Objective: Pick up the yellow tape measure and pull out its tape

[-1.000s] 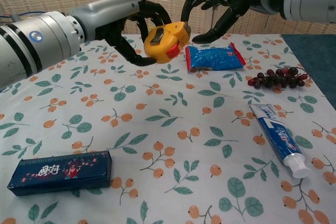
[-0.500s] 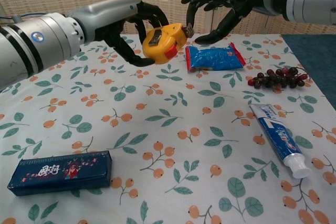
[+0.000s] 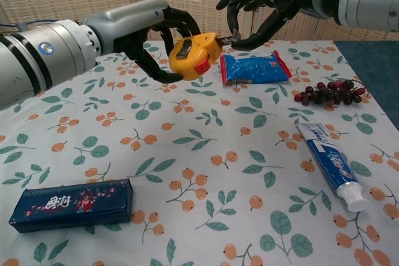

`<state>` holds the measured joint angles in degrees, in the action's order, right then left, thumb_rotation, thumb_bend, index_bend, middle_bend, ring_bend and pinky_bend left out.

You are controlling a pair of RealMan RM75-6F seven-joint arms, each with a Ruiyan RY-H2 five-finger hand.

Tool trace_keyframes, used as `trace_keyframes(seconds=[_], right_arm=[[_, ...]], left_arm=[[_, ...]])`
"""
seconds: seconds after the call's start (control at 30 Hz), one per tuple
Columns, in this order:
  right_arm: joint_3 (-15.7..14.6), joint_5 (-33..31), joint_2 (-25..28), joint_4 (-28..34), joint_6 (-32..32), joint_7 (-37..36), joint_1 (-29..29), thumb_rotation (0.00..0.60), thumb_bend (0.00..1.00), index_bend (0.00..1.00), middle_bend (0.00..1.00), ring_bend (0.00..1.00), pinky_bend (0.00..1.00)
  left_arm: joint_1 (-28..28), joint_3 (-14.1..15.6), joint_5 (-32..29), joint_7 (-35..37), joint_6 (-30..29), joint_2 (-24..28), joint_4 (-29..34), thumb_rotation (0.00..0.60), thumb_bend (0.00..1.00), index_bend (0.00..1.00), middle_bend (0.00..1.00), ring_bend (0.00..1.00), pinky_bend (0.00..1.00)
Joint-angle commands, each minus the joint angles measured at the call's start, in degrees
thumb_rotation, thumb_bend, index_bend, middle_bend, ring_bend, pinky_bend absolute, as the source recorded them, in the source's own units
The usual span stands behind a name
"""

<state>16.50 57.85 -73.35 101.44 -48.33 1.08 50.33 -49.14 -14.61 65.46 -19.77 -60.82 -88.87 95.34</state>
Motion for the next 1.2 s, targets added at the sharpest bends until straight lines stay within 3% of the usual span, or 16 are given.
trace_keyframes(seconds=[0.03,0.37,0.6,0.83,1.2], right_arm=[[0.04,-0.05,-0.08,-0.06,-0.08,-0.01,0.04,0.600,0.33,0.63,0.15,0.10,0.00],[0.02,-0.17,-0.35,-0.16,-0.56,0.21,0.09,0.600,0.52,0.66,0.18,0.12,0.00],[-0.16,0.40,1.42,1.71,-1.28,-0.16,-0.96,0.600,0.52,0.66,0.18,0.12,0.00],[-0.88,3.27,6.96,6.32,-2.92,-2.19,-4.39,0.600,0.52,0.67,0.19,0.13,0.00],[-2.69,12.50,19.64,14.41,-6.26,-11.17,-12.92,0.600,0.52,0.67,0.19,0.13,0.00]], left_arm=[[0.01,-0.01,0.00,0.07,-0.04,0.02,-0.04,0.600,0.41,0.58,0.53,0.44,0.12],[0.53,0.56,0.42,1.05,-0.15,0.31,-0.75,0.600,0.43,0.58,0.53,0.44,0.12],[1.60,1.74,1.96,3.32,-0.22,0.76,-3.47,0.600,0.43,0.58,0.53,0.44,0.12],[3.26,4.38,5.60,9.29,0.83,1.20,-9.14,0.600,0.43,0.59,0.53,0.45,0.11],[4.66,9.04,15.38,19.45,0.51,0.08,-22.69,0.600,0.44,0.59,0.53,0.45,0.11]])
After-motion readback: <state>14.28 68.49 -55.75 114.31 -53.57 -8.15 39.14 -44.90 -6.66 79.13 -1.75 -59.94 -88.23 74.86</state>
